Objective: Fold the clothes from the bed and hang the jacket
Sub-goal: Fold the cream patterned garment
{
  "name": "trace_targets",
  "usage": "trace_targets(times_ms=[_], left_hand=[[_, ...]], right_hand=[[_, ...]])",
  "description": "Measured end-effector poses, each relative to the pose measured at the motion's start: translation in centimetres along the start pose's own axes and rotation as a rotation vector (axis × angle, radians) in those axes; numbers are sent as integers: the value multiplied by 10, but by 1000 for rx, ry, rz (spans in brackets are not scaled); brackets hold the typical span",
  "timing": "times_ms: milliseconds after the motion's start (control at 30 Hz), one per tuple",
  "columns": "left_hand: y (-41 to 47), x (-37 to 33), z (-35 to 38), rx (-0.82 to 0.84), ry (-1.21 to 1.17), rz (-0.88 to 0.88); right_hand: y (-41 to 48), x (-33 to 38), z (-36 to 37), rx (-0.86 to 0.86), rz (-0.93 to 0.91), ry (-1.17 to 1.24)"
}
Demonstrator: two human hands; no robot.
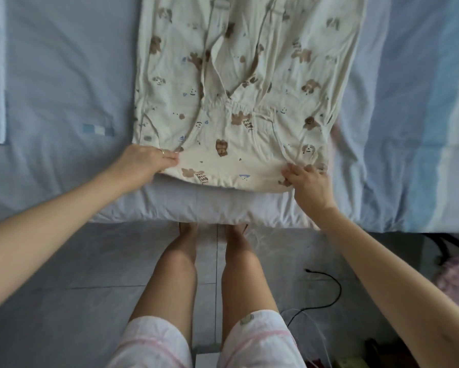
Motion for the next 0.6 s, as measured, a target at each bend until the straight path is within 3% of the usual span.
trace_targets(times_ms=[200,267,433,600], left_hand=[[-22,-12,-186,-157,-189,-233],[-30,-27,-239,-246,-226,-269],[-51,-50,-413,-535,-201,-312],[-78,-103,-608,-815,-133,-206]], right_hand=[[-54,-62,-158,-56,354,165],[-68,-70,-205,-116,381,211],[-116,-105,-386,-533,398,195],[-170,-141,-573,-851,424,117]])
Point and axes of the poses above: each hand's wrist, its own y-axis towards the middle knuckle, its own z-axis out of the palm, x = y × z, the point moved 9 cm from there along y, towards the middle knuckle, and after that the axes turned 10 degrees about x, right-handed, at the moved point
